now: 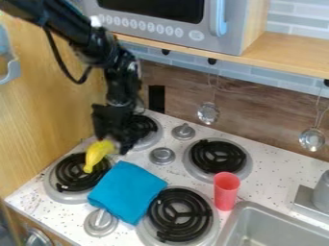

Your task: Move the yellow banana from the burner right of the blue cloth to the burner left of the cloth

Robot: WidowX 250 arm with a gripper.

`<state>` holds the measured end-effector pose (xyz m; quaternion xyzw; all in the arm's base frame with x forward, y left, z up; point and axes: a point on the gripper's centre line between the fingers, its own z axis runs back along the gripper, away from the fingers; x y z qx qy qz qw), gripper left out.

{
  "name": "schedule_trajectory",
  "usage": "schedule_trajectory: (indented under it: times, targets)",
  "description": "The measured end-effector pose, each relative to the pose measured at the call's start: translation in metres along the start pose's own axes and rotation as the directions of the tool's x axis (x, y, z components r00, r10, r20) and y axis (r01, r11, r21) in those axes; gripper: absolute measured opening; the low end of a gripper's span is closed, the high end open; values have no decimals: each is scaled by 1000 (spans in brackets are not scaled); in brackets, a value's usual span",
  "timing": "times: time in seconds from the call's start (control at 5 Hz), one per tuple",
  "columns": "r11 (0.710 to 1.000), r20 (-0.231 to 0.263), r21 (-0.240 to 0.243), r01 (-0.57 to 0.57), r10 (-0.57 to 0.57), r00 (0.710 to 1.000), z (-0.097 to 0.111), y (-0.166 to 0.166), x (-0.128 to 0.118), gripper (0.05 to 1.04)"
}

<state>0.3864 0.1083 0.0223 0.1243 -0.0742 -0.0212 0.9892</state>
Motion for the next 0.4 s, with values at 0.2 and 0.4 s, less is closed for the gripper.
schedule_trajectory:
  times: [0.2, 0.4]
  targets:
    - [996, 73, -82, 30, -24, 997, 30, -18, 1, 1010]
    - [974, 19, -225, 18, -14, 1000, 44, -41, -8, 1010]
